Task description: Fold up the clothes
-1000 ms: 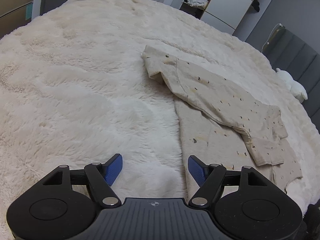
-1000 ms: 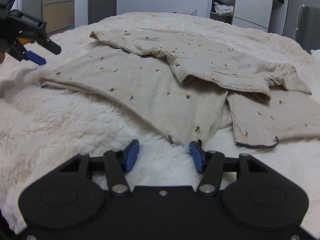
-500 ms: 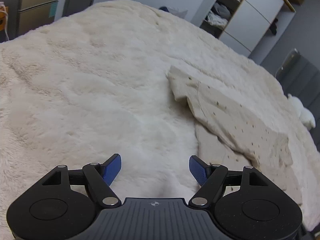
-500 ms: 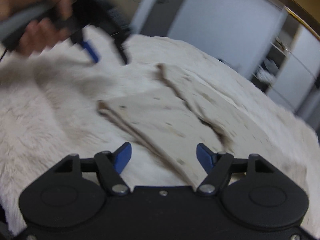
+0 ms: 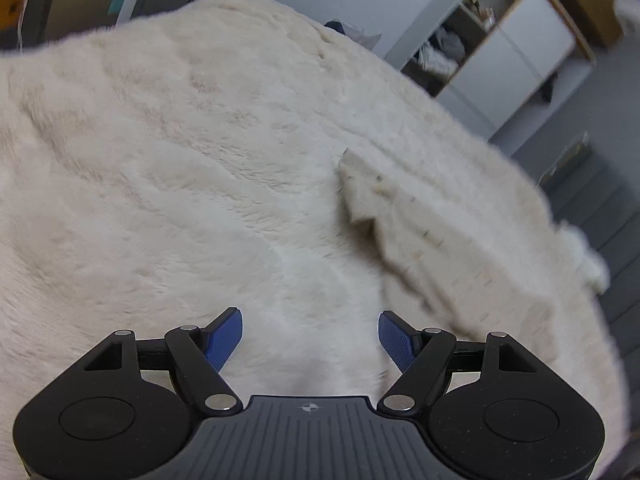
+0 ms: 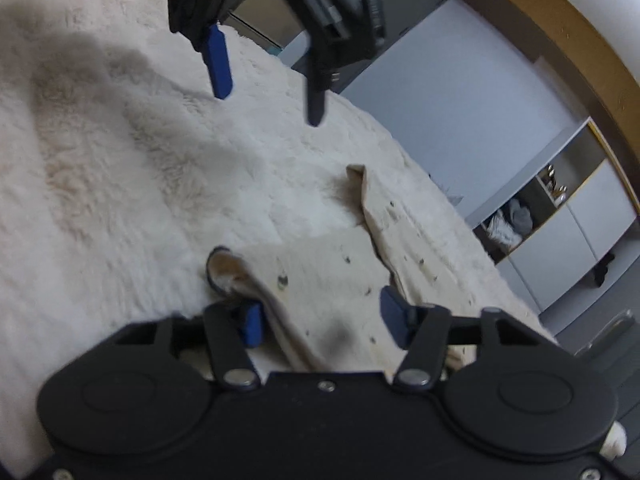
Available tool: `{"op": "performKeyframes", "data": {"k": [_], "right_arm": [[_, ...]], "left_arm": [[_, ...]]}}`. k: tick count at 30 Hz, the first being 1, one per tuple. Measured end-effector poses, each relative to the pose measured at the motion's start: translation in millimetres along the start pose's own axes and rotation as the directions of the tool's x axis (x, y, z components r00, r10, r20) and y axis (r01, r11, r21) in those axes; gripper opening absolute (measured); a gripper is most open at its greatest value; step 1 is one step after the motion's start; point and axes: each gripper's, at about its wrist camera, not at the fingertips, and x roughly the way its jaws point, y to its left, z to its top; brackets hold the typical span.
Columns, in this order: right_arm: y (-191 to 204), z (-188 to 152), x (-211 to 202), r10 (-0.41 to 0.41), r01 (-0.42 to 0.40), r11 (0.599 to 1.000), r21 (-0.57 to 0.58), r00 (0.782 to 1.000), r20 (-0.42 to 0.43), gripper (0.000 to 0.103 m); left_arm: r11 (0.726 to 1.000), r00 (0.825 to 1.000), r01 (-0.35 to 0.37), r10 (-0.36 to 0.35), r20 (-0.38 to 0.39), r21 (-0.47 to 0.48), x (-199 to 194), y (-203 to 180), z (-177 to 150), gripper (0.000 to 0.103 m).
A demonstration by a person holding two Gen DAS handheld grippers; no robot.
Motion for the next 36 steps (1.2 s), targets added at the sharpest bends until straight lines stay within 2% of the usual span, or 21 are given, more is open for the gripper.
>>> {"op": "performKeyframes", "data": {"k": [1, 3, 4, 5, 7, 10, 13, 19, 20, 21, 22, 23, 24, 25, 26, 31, 34, 36], "right_arm": [[-2, 0, 2, 0.013, -0.013, 1.000, 0.018, 1.000, -0.003, 0.001], [-13, -1, 0, 0.021, -0.021, 0.996, 0.092, 1.000, 0.003, 0.003], [-26, -2, -5, 0.017, -0.022, 0.986, 0.164, 0.999, 0.031, 0.003], [-31, -2, -9, 0.012, -0.020, 0.982, 0.186, 0.999, 0.045, 0.003], [-43, -4, -16, -0.003, -0.015, 0.976, 0.218, 0.997, 0.083, 0.003], [-59, -7, -22, -0.005, -0.023, 0.969, 0.245, 0.994, 0.114, 0.003], [-75, -11, -29, -0.015, -0.021, 0.962, 0.272, 0.991, 0.130, 0.003], [-101, -22, -45, -0.011, -0.043, 0.951, 0.306, 0.985, 0.174, 0.003], [-106, -24, -47, -0.009, -0.050, 0.947, 0.317, 0.984, 0.180, 0.003], [-108, -25, -49, -0.008, -0.051, 0.945, 0.322, 0.983, 0.182, 0.003], [-112, -27, -50, -0.011, -0.051, 0.942, 0.332, 0.983, 0.183, 0.003], [-115, -28, -52, -0.010, -0.054, 0.940, 0.338, 0.983, 0.185, 0.003], [-118, -29, -53, -0.009, -0.057, 0.937, 0.344, 0.982, 0.186, 0.003], [-122, -32, -54, -0.007, -0.060, 0.935, 0.349, 0.982, 0.188, 0.003], [-125, -34, -56, -0.004, -0.064, 0.933, 0.354, 0.982, 0.189, 0.003], [-148, -44, -78, -0.022, -0.068, 0.915, 0.398, 0.976, 0.217, 0.003], [-173, -51, -109, -0.050, -0.078, 0.893, 0.444, 0.962, 0.269, 0.003], [-193, -59, -131, -0.074, -0.085, 0.874, 0.479, 0.950, 0.303, 0.003]], "left_arm": [[1.000, 1.000, 0.025, -0.025, 0.002, -0.018, 2, 1, 2, 0.072], [0.994, 0.996, 0.091, -0.092, -0.006, -0.064, 9, 3, 6, 0.073], [0.981, 0.987, 0.157, -0.160, -0.014, -0.110, 17, 5, 9, 0.073], [0.961, 0.973, 0.225, -0.231, -0.019, -0.160, 25, 8, 13, 0.074], [0.927, 0.949, 0.299, -0.313, -0.029, -0.227, 42, 9, 20, 0.079], [0.932, 0.949, 0.271, -0.300, -0.094, -0.240, 79, 1, 33, 0.079], [0.930, 0.940, 0.255, -0.303, -0.158, -0.266, 118, -2, 40, 0.079], [0.936, 0.934, 0.225, -0.286, -0.214, -0.269, 178, -22, 60, 0.078], [0.941, 0.935, 0.216, -0.276, -0.222, -0.261, 186, -28, 63, 0.070], [0.950, 0.939, 0.199, -0.256, -0.231, -0.242, 190, -33, 65, 0.057], [0.960, 0.942, 0.180, -0.231, -0.243, -0.214, 196, -41, 68, 0.051], [0.970, 0.945, 0.160, -0.204, -0.256, -0.181, 201, -51, 70, 0.039], [0.975, 0.945, 0.150, -0.191, -0.264, -0.165, 206, -58, 72, 0.021], [0.978, 0.947, 0.136, -0.175, -0.270, -0.156, 210, -68, 74, 0.010], [0.980, 0.951, 0.129, -0.167, -0.262, -0.154, 210, -74, 75, 0.006], [0.972, 0.957, 0.204, -0.223, -0.183, -0.117, 175, -116, 86, 0.005], [0.971, 0.958, 0.238, -0.237, -0.160, -0.008, 142, -168, 95, 0.005], [0.969, 0.963, 0.236, -0.224, -0.148, 0.070, 126, -210, 97, 0.005]]}}
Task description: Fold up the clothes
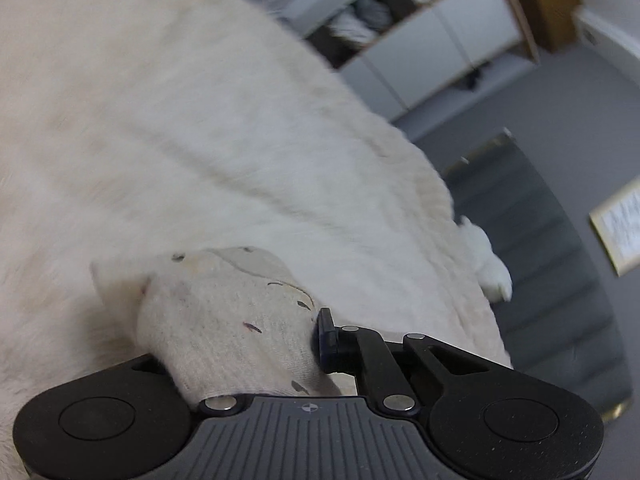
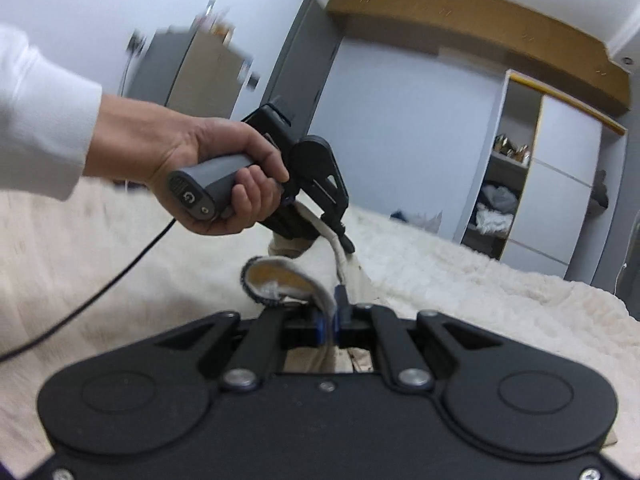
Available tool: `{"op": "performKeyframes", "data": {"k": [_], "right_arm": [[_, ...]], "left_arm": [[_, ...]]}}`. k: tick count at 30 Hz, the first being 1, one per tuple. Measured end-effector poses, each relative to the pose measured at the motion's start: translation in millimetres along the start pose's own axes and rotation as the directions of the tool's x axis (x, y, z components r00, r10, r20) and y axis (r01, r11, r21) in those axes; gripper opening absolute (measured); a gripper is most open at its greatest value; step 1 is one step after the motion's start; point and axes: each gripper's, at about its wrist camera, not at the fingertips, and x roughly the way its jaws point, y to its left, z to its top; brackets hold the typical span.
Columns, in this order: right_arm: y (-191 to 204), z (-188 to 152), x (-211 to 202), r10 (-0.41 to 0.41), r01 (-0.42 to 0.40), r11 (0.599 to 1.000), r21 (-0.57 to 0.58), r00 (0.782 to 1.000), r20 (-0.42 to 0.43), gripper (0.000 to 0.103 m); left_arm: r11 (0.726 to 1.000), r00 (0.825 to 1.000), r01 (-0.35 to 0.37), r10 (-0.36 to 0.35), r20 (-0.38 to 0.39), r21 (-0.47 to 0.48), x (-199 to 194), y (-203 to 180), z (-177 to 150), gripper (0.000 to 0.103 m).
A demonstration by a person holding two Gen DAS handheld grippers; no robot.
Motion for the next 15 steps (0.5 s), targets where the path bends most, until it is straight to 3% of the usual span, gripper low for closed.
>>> {"op": "performKeyframes", "data": {"k": [5, 9, 15], "right_arm": [[-56, 17, -42, -0.055, 0.048, 0.994, 0.100, 0.996, 0.068, 0.002], [-118, 15, -63, -0.141, 0.122, 0.967, 0.226, 0.988, 0.068, 0.001], [-204, -28, -89, -0.245, 0.231, 0.898, 0.374, 0.970, -0.012, 0.001]], "left_arm": [[0.988, 0.998, -0.066, 0.063, 0.024, 0.140, 8, -92, 4, 0.005], [0.968, 0.995, -0.103, 0.104, 0.011, 0.229, 42, -153, -3, 0.005], [0.909, 0.984, -0.149, 0.176, -0.034, 0.389, 120, -237, -41, 0.005]]}}
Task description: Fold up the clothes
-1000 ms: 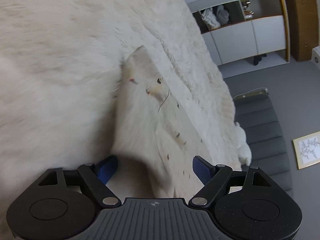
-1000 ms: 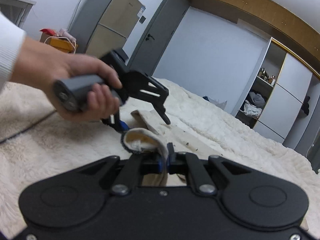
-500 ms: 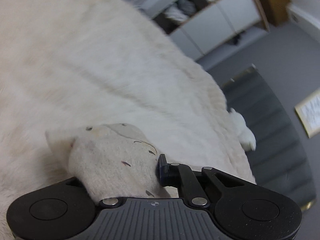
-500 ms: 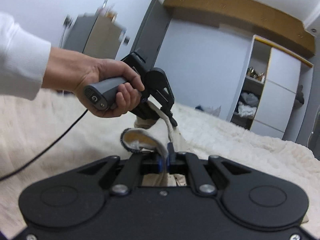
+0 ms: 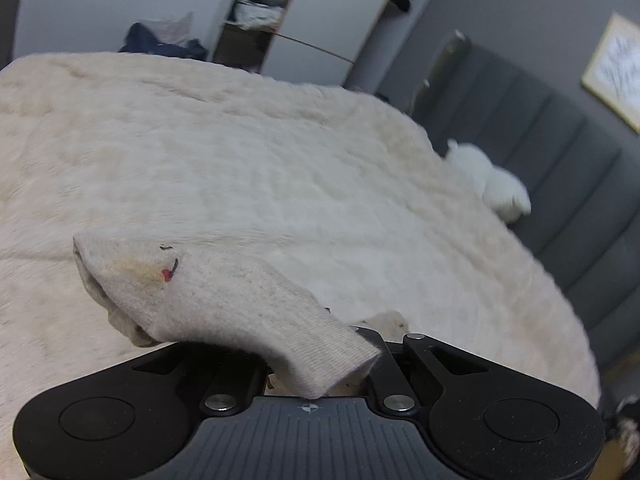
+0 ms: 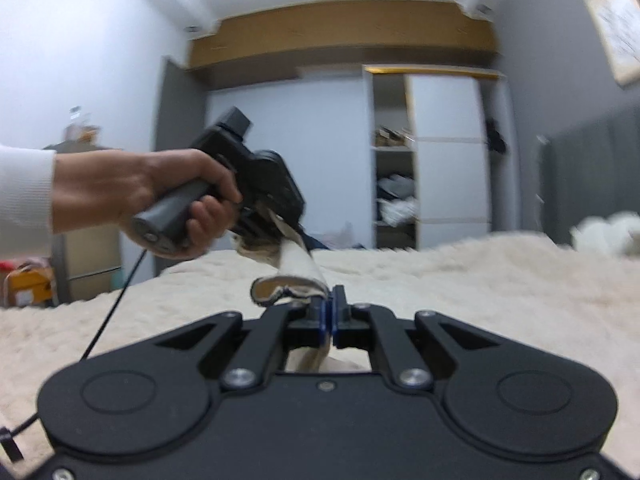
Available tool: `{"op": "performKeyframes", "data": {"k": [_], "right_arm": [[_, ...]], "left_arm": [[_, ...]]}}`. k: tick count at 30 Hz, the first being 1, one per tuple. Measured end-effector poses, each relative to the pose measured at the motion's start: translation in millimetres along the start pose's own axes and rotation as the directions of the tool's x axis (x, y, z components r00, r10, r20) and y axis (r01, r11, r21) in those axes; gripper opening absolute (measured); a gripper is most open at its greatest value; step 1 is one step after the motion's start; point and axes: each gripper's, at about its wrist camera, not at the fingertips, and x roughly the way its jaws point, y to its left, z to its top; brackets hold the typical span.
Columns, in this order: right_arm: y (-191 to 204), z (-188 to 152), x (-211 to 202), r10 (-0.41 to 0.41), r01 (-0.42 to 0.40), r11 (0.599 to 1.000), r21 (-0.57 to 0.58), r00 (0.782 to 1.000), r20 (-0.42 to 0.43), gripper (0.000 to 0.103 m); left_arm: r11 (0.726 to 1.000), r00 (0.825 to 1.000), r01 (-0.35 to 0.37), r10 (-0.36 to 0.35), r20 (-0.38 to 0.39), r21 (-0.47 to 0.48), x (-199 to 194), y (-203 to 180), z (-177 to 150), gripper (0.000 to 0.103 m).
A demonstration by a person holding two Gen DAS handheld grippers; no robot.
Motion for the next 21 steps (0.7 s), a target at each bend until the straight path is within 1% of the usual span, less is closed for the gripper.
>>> {"op": "performKeyframes", "data": {"k": [2, 3, 5, 7, 9, 10, 11, 13, 15, 16, 18, 21], "right_arm": [[-26, -4, 1, -0.030, 0.030, 0.999, 0.040, 0.999, -0.013, 0.001], [-33, -6, 1, -0.035, 0.036, 0.998, 0.053, 0.999, -0.018, 0.001], [-60, -12, 0, -0.059, 0.064, 0.991, 0.116, 0.997, -0.045, 0.001], [-77, -20, -2, -0.074, 0.084, 0.986, 0.146, 0.995, -0.071, 0.001], [-100, -30, -2, -0.094, 0.116, 0.974, 0.197, 0.989, -0.117, 0.000], [-109, -36, -2, -0.100, 0.129, 0.967, 0.221, 0.985, -0.138, 0.000], [-110, -39, -3, -0.102, 0.133, 0.965, 0.225, 0.984, -0.143, 0.000], [-125, -52, 3, -0.122, 0.168, 0.953, 0.253, 0.974, -0.189, 0.000], [-146, -66, 6, -0.129, 0.206, 0.926, 0.317, 0.960, -0.248, 0.000], [-148, -72, 1, -0.132, 0.213, 0.923, 0.320, 0.957, -0.257, 0.000], [-159, -83, 6, -0.159, 0.256, 0.911, 0.322, 0.941, -0.299, 0.000], [-164, -87, 15, -0.184, 0.291, 0.903, 0.316, 0.927, -0.328, 0.000]], "left_arm": [[0.999, 1.000, -0.012, 0.013, -0.016, 0.038, 14, -18, -4, 0.005], [0.998, 0.999, -0.020, 0.021, -0.026, 0.058, 23, -28, -6, 0.005], [0.994, 0.998, -0.038, 0.044, -0.052, 0.102, 49, -51, -9, 0.005], [0.988, 0.995, -0.054, 0.066, -0.081, 0.147, 74, -71, -14, 0.005], [0.979, 0.989, -0.075, 0.097, -0.110, 0.188, 99, -87, -22, 0.005], [0.972, 0.984, -0.094, 0.124, -0.131, 0.213, 119, -97, -27, 0.005], [0.968, 0.980, -0.104, 0.139, -0.139, 0.229, 127, -101, -30, 0.005], [0.951, 0.970, -0.133, 0.184, -0.162, 0.281, 154, -114, -40, 0.005], [0.925, 0.956, -0.160, 0.233, -0.181, 0.344, 187, -130, -51, 0.005], [0.917, 0.951, -0.169, 0.247, -0.183, 0.361, 197, -135, -54, 0.005], [0.905, 0.945, -0.181, 0.269, -0.187, 0.386, 212, -142, -60, 0.005], [0.885, 0.940, -0.188, 0.288, -0.184, 0.426, 233, -159, -70, 0.005]]}}
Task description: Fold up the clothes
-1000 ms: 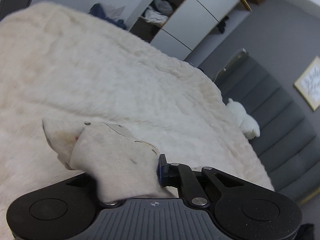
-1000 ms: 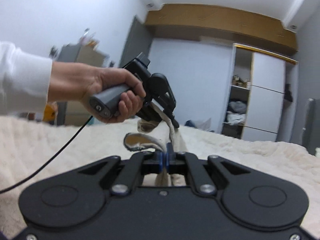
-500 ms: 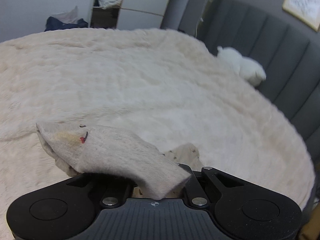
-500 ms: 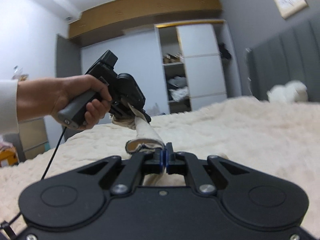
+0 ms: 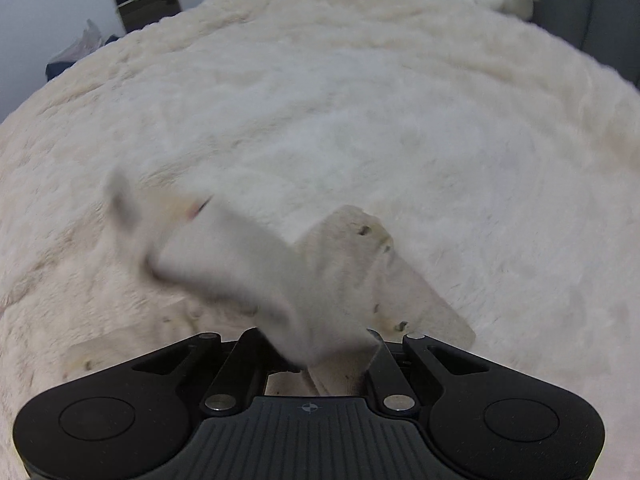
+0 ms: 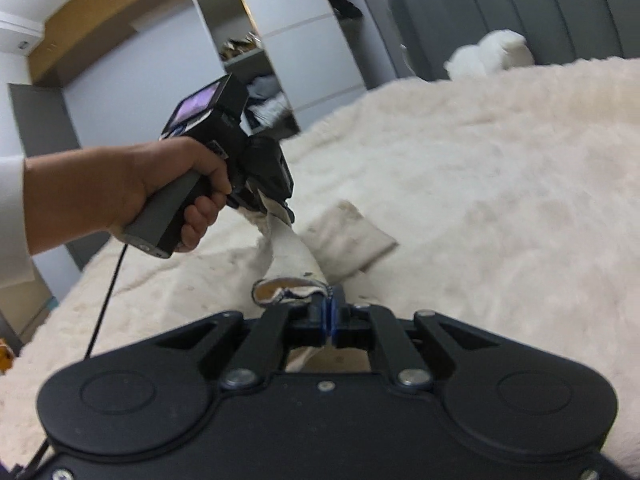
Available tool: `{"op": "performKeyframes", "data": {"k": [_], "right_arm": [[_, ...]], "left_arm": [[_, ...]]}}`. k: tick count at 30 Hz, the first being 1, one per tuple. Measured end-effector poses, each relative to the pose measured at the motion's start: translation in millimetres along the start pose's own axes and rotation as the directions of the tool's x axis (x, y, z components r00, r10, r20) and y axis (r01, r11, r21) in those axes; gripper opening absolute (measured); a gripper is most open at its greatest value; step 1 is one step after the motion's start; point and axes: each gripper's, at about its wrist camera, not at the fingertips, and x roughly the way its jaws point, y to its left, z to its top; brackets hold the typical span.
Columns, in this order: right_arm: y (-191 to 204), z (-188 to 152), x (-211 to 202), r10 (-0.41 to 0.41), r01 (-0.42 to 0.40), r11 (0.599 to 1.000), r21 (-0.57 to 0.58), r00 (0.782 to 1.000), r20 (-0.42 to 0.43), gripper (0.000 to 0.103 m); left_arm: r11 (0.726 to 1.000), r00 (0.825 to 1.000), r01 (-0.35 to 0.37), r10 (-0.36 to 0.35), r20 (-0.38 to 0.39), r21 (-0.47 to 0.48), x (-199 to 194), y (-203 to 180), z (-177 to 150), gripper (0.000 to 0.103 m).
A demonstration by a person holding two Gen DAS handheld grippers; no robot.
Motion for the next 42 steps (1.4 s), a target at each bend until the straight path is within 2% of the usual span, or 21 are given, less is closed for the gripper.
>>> {"op": "performKeyframes", "data": {"k": [4, 5, 6, 7, 9, 10, 13, 18, 22, 24, 26, 27, 29, 30, 32, 35, 37, 39, 40, 41, 42], "right_arm": [[-12, -2, 17, -0.084, 0.084, 0.996, 0.006, 0.994, -0.073, 0.002], [-14, -3, 21, -0.100, 0.102, 0.995, 0.012, 0.990, -0.103, 0.002], [-17, -2, 26, -0.106, 0.110, 0.993, 0.032, 0.986, -0.128, 0.009], [-20, 0, 30, -0.123, 0.130, 0.990, 0.048, 0.983, -0.135, 0.012], [-20, 4, 29, -0.156, 0.161, 0.986, 0.039, 0.982, -0.107, 0.013], [-18, 5, 27, -0.167, 0.169, 0.985, 0.030, 0.983, -0.079, 0.014], [-15, 6, 23, -0.183, 0.183, 0.983, 0.022, 0.983, -0.018, 0.031], [-11, 7, 19, -0.188, 0.187, 0.982, 0.017, 0.982, 0.033, 0.036], [-8, -2, 21, -0.191, 0.192, 0.981, 0.024, 0.981, -0.024, 0.036], [-2, -5, 15, -0.178, 0.179, 0.984, 0.020, 0.984, -0.027, 0.036], [9, -10, 18, -0.105, 0.104, 0.994, -0.012, 0.993, -0.047, 0.036], [12, -10, 20, -0.076, 0.074, 0.997, -0.024, 0.995, -0.058, 0.037], [39, -19, 23, 0.039, -0.051, 0.994, -0.096, 0.991, -0.125, 0.040], [55, -24, 24, 0.090, -0.113, 0.984, -0.134, 0.982, -0.165, 0.041], [84, -33, 22, 0.126, -0.173, 0.961, -0.216, 0.969, -0.212, 0.043], [128, -45, 16, 0.157, -0.235, 0.918, -0.320, 0.955, -0.252, 0.049], [158, -55, 15, 0.156, -0.263, 0.889, -0.376, 0.944, -0.291, 0.048], [182, -66, 19, 0.137, -0.283, 0.855, -0.436, 0.932, -0.336, 0.044], [195, -77, 23, 0.092, -0.280, 0.815, -0.507, 0.927, -0.364, 0.042], [209, -88, 28, 0.045, -0.279, 0.770, -0.574, 0.921, -0.387, 0.034], [217, -100, 31, -0.018, -0.263, 0.721, -0.642, 0.918, -0.396, 0.012]], "left_arm": [[0.998, 0.999, 0.027, -0.025, -0.037, 0.054, 16, -23, 0, 0.015], [0.997, 0.997, 0.046, -0.043, -0.059, 0.058, 20, -26, -1, 0.022], [0.996, 0.995, 0.071, -0.068, -0.067, 0.048, 20, -24, -2, 0.030], [0.994, 0.993, 0.104, -0.103, -0.057, 0.018, 14, -15, -5, 0.034], [0.986, 0.986, 0.165, -0.166, -0.027, -0.037, -1, 3, -12, 0.048], [0.981, 0.983, 0.186, -0.186, -0.001, -0.055, -12, 13, -17, 0.051], [0.963, 0.965, 0.257, -0.252, 0.070, -0.084, -50, 48, -42, 0.068], [0.939, 0.952, 0.298, -0.278, 0.131, -0.173, -100, 109, -108, 0.070], [0.909, 0.959, 0.284, -0.265, 0.101, -0.304, -112, 168, -198, 0.071], [0.879, 0.954, 0.298, -0.291, 0.077, -0.372, -108, 184, -233, 0.071], [0.830, 0.943, 0.319, -0.325, 0.069, -0.457, -100, 201, -274, 0.071], [0.809, 0.932, 0.347, -0.352, 0.082, -0.474, -97, 204, -283, 0.071], [0.771, 0.913, 0.392, -0.393, 0.108, -0.502, -91, 211, -301, 0.071], [0.763, 0.912, 0.396, -0.393, 0.120, -0.510, -91, 216, -308, 0.071], [0.762, 0.912, 0.402, -0.384, 0.146, -0.508, -95, 223, -318, 0.071], [0.761, 0.902, 0.429, -0.384, 0.195, -0.487, -103, 233, -331, 0.071], [0.760, 0.905, 0.426, -0.360, 0.228, -0.491, -105, 242, -342, 0.071], [0.748, 0.907, 0.422, -0.343, 0.246, -0.513, -104, 251, -352, 0.071], [0.740, 0.909, 0.417, -0.335, 0.249, -0.527, -100, 258, -359, 0.071], [0.746, 0.913, 0.409, -0.328, 0.244, -0.525, -99, 260, -360, 0.070], [0.754, 0.916, 0.401, -0.322, 0.239, -0.520, -98, 260, -359, 0.070]]}}
